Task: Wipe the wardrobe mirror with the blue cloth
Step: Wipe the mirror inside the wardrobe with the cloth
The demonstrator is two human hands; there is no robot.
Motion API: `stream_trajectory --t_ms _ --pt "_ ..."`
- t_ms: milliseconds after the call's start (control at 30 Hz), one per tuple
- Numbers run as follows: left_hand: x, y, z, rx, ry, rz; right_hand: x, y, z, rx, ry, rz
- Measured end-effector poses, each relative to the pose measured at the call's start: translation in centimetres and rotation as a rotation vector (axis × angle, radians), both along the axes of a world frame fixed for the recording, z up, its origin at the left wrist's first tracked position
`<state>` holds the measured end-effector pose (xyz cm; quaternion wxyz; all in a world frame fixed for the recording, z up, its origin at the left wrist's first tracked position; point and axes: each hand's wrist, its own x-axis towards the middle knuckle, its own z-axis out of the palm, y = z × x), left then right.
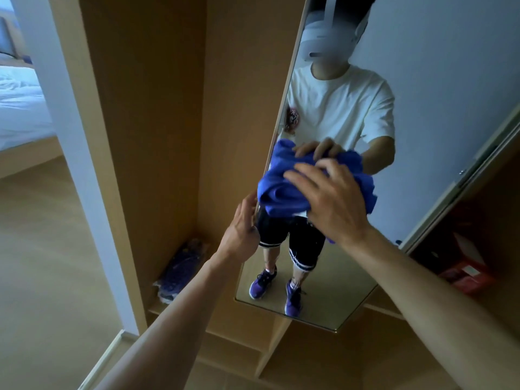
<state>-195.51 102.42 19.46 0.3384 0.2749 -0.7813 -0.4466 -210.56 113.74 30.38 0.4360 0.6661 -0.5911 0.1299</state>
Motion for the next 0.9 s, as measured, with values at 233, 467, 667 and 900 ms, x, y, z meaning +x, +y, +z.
stream_trajectory --t_ms 233,467,667,900 --pt "0.8 -0.4 0.9 0.079 -0.063 -0.027 0.8 -1.4 -0.6 -0.039 -0.007 -0.017" --pt "1.4 -0.5 1.3 -0.071 0.024 -0.023 2.5 -0.6 -8.9 0.213 -0.190 -0.067" --pt "1.2 -0.7 1.7 0.119 -0.038 -0.032 1.6 -1.0 -0.5 0.001 -0.179 -0.018" --pt "0.7 -0.5 2.6 0.221 -0.082 0.068 1.7 -1.8 -0.9 -0.028 -0.100 -0.005"
